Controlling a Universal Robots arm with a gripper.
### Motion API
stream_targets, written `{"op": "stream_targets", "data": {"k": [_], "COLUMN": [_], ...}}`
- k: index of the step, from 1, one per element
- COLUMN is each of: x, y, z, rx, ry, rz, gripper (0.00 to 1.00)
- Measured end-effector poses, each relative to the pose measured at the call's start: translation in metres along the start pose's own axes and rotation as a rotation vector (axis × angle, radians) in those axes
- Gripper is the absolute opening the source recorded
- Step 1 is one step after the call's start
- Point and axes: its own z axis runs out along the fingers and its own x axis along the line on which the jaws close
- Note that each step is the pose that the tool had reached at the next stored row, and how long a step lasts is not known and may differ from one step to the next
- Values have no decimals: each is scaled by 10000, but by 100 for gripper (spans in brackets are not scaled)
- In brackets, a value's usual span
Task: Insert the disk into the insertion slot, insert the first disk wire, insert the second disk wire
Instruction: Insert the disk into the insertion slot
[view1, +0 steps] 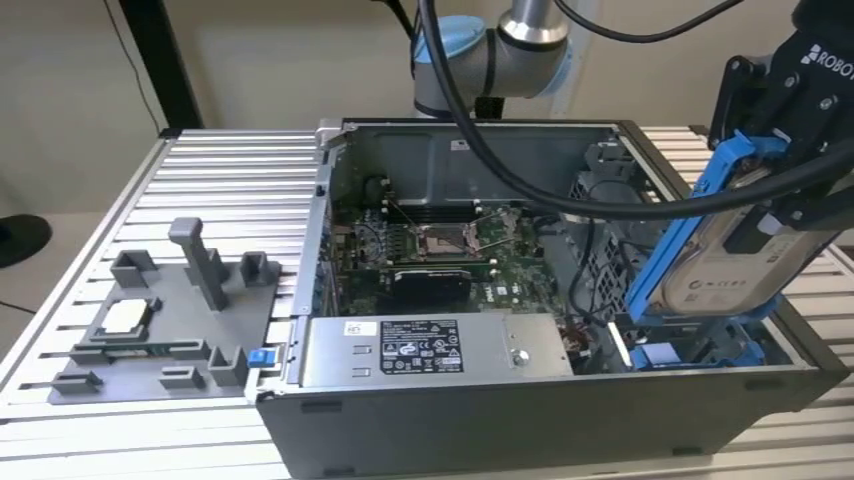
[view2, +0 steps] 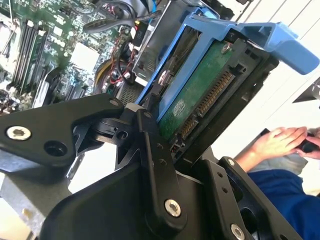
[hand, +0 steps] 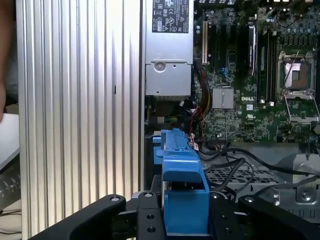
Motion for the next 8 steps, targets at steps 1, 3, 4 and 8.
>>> {"op": "stream_targets", "data": {"k": [1, 3, 4, 8], "x": [0, 0, 0, -1], "y": [-3, -8, -11, -20], "z": [11, 32, 42, 77], "rx": [0, 0, 0, 0], "ry": [-1, -1, -1, -1], "rz": [0, 0, 0, 0], "gripper": [0, 0, 0, 0]}}
